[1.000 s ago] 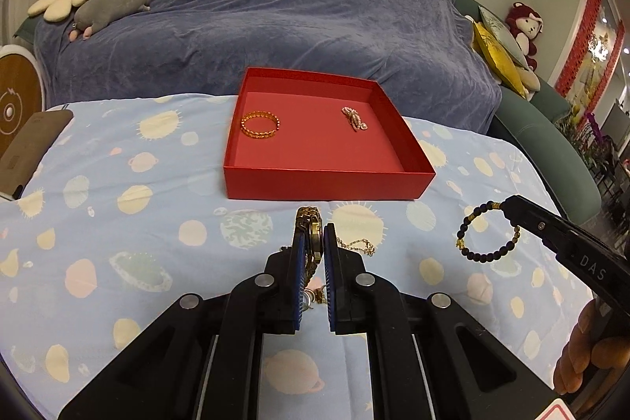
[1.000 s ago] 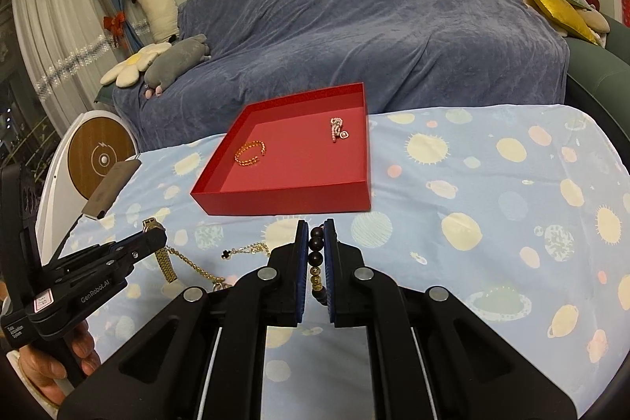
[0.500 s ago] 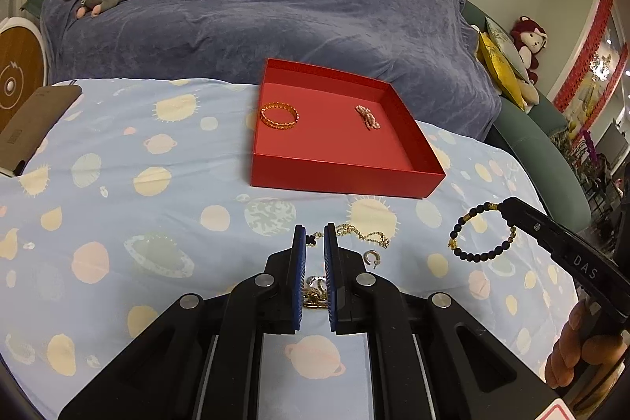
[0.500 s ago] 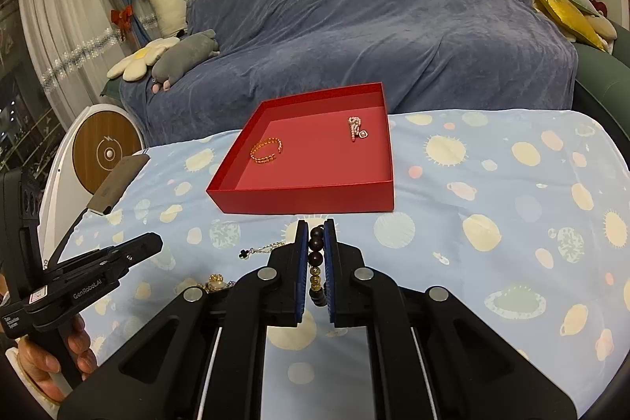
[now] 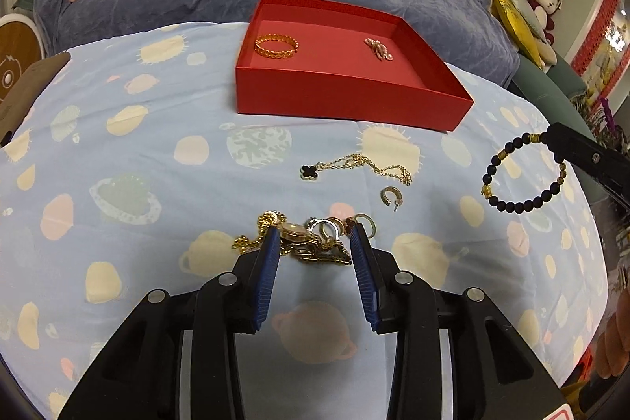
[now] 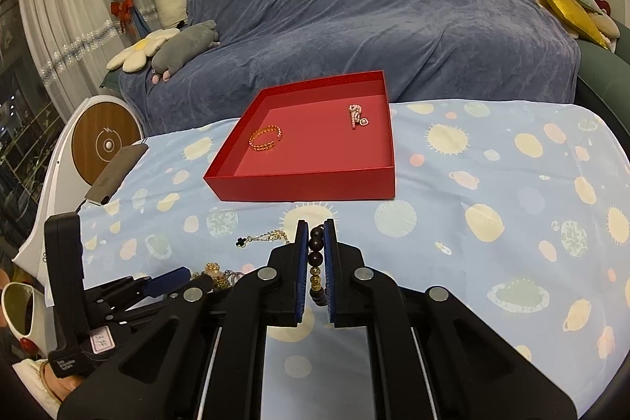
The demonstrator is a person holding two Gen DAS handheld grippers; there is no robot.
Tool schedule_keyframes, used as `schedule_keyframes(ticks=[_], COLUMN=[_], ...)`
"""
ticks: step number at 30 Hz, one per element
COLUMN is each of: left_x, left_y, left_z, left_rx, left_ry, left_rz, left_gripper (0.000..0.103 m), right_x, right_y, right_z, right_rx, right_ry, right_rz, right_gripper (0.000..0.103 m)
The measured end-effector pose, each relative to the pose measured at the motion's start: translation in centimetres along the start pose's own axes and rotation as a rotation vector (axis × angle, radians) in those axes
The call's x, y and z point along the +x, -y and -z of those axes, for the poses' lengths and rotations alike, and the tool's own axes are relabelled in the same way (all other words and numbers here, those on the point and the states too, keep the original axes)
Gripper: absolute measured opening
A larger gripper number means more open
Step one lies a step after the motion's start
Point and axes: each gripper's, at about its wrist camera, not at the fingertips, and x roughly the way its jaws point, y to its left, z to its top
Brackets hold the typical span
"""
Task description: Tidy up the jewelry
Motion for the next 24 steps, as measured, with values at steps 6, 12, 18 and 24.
schedule_keyframes(ticks=[6,12,18,24], left_x=[1.9,1.9,0.9,1.0], left_y=[1.1,-1.1,-3.0,-2.1], left_z=[0.2,1.4,1.5,1.7], left_rx=[0.046,0.061,0.015,0.045], left_ry=[-0.008,-0.041,-0.024,-0.028], left_rz=[-0.053,-0.106,-0.126,-0.083], left_gripper=[0.035,0.039,0.039,0.014], right_x=[0.8,1.2,1.1,1.4], right_y=[-0.5,-0.8,-1.3,-1.6], right_z=[0.3,0.5,0.6,0.7], right_rx=[-0.017,-0.028,-0.033,-0.037], right_ry=[-0.022,-0.035,-0.031,-0.039], right_rz=[-0.005,-0.011,-0.017,-0.016], right_gripper=[0.007,0.007,0.007,0.007])
